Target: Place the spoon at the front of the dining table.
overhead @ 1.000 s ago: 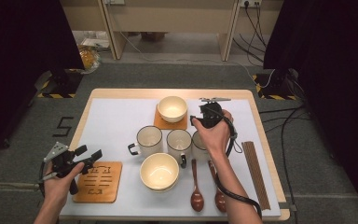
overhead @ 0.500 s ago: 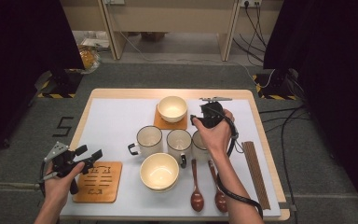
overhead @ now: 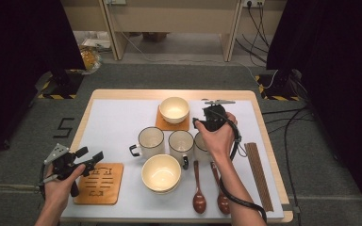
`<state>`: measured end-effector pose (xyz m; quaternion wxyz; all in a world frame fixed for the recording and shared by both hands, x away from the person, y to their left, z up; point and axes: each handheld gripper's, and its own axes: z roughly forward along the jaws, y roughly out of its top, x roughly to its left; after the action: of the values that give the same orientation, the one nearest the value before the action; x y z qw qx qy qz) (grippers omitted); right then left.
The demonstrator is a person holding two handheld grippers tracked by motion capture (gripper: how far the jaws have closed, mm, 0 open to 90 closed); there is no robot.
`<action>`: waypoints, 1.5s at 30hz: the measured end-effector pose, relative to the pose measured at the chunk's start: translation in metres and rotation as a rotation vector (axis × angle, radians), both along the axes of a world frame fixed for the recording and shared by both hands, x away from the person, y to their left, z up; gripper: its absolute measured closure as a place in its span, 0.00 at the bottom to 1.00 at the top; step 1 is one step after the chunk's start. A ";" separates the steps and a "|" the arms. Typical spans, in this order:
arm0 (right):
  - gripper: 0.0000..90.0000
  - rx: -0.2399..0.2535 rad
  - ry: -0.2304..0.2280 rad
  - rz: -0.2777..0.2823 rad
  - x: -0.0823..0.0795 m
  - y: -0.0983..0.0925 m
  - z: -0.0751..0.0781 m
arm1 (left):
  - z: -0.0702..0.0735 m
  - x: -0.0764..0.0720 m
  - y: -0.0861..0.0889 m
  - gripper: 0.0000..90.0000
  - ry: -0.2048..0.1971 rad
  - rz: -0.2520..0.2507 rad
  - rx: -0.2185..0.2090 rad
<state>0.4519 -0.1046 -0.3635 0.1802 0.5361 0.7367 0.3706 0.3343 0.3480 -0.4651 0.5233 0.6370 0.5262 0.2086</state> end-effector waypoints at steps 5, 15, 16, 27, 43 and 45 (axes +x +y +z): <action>0.51 0.004 -0.004 0.002 -0.003 0.000 0.002 | 0.003 0.001 0.000 0.21 -0.006 0.003 0.000; 0.51 -0.005 0.002 0.000 -0.009 -0.001 -0.003 | 0.002 -0.002 0.000 0.21 -0.011 -0.001 0.001; 0.51 -0.005 -0.002 0.001 -0.009 -0.001 -0.003 | 0.002 -0.002 0.000 0.21 -0.011 -0.001 0.001; 0.51 -0.008 -0.006 0.003 -0.016 0.000 -0.001 | 0.004 -0.003 0.001 0.21 -0.017 0.001 0.002; 0.51 -0.004 -0.012 0.002 -0.024 -0.002 0.000 | 0.003 -0.003 -0.001 0.21 -0.015 -0.005 0.004; 0.51 -0.001 -0.009 0.000 -0.025 -0.002 0.000 | 0.004 -0.003 -0.001 0.21 -0.015 -0.006 0.004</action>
<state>0.4271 -0.1066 -0.3636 0.1840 0.5343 0.7361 0.3726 0.3310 0.3469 -0.4615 0.5264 0.6381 0.5199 0.2130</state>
